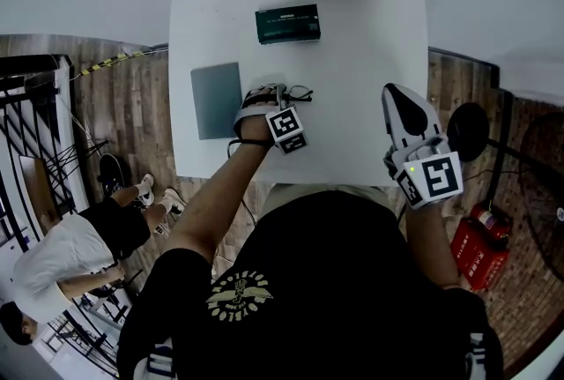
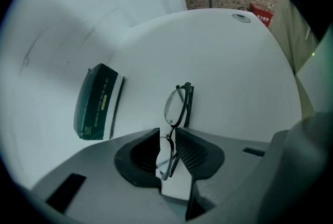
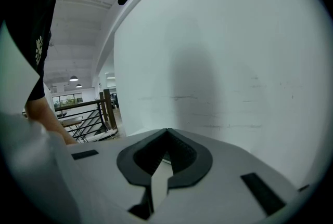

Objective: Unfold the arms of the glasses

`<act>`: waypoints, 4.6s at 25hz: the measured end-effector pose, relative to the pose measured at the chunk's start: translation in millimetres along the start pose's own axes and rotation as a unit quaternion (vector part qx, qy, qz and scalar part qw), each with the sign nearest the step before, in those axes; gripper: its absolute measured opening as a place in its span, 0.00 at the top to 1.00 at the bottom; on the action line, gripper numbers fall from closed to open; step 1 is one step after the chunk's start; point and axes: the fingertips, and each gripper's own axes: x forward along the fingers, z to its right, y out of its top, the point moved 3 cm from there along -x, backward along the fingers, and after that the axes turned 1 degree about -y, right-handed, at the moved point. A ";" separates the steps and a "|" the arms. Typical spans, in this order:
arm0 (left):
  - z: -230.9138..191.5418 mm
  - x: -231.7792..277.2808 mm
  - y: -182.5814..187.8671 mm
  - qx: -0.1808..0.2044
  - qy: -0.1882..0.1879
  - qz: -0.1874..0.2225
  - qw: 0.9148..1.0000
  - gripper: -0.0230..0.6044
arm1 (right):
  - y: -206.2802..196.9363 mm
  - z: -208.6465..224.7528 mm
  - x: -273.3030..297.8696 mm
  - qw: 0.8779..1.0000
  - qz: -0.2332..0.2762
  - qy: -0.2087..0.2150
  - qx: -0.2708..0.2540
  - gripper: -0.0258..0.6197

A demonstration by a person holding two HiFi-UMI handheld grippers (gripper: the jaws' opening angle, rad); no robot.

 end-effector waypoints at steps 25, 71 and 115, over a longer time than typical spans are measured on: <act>-24.8 -53.2 -38.4 -0.263 0.052 0.135 0.954 0.93 | 12.4 -33.1 -14.9 0.999 0.019 0.025 -0.006 0.96; -7.1 -301.8 -115.3 -0.459 0.196 0.309 0.810 0.93 | 46.0 -191.8 -27.4 0.983 0.053 0.168 -0.056 0.96; 82.7 -398.3 -133.5 -0.473 0.215 0.401 0.755 0.93 | 34.2 -371.9 -57.4 0.918 0.031 0.395 0.000 0.85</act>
